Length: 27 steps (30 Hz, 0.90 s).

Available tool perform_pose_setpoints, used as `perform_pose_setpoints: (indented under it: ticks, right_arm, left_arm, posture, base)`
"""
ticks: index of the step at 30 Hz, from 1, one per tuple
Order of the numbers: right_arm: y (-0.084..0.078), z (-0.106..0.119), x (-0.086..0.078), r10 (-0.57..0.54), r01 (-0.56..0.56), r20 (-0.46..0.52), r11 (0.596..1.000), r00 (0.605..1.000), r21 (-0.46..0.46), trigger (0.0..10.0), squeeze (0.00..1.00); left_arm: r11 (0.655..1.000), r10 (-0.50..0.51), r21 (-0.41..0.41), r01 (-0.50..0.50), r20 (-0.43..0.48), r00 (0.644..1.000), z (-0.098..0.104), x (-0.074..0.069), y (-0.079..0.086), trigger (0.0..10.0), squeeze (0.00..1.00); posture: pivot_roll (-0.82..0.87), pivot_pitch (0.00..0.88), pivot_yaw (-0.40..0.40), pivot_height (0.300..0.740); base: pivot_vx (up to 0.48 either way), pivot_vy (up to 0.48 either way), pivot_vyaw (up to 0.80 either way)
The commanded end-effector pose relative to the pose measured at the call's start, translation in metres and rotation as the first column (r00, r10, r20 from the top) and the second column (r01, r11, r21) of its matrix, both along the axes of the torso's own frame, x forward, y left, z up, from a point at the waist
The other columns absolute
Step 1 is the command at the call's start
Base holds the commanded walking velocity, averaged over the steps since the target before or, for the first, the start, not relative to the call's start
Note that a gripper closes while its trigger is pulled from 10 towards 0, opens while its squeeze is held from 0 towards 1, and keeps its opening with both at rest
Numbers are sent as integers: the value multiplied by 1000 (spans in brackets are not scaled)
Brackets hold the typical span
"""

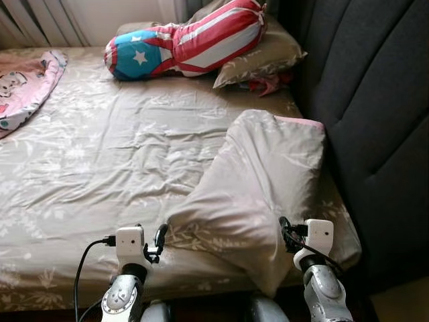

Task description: Clean up the room

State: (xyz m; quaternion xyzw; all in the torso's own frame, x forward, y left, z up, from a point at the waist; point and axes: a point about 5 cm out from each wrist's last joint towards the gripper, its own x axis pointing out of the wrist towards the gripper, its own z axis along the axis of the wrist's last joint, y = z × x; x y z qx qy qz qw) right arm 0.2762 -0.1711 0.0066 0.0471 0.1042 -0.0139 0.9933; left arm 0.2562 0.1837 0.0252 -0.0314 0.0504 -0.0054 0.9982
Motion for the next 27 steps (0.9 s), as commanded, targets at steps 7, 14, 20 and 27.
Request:
perform_pose_setpoints:
  ticks: [7,14,20,27]
  right_arm:
    - [0,-2,0,-7,7,-22,1000,1000,10,10000,0]
    - [2,-2,1,20,-20,-30,1000,999,-3,10000,0]
    - [7,-6,1,79,-81,-68,997,995,-17,10000,0]
    - [5,-8,0,72,-76,-93,996,993,-45,10000,1000]
  left_arm:
    - [1000,-1,-1,1,-21,1000,-3,-1,1,10000,0]
    - [1000,4,-1,-4,-19,1000,-2,0,1,10000,0]
    - [1000,11,-2,-11,-16,1000,-1,1,2,10000,0]
    - [1000,12,-4,-12,-19,1000,-2,1,2,10000,0]
  posture:
    - [-79,144,-21,655]
    - [-79,140,-22,655]
    - [-78,138,-23,655]
    - [-79,137,-26,655]
  base:
    - [277,0,0]
    - [277,0,0]
    - [179,0,0]
    - [0,0,0]
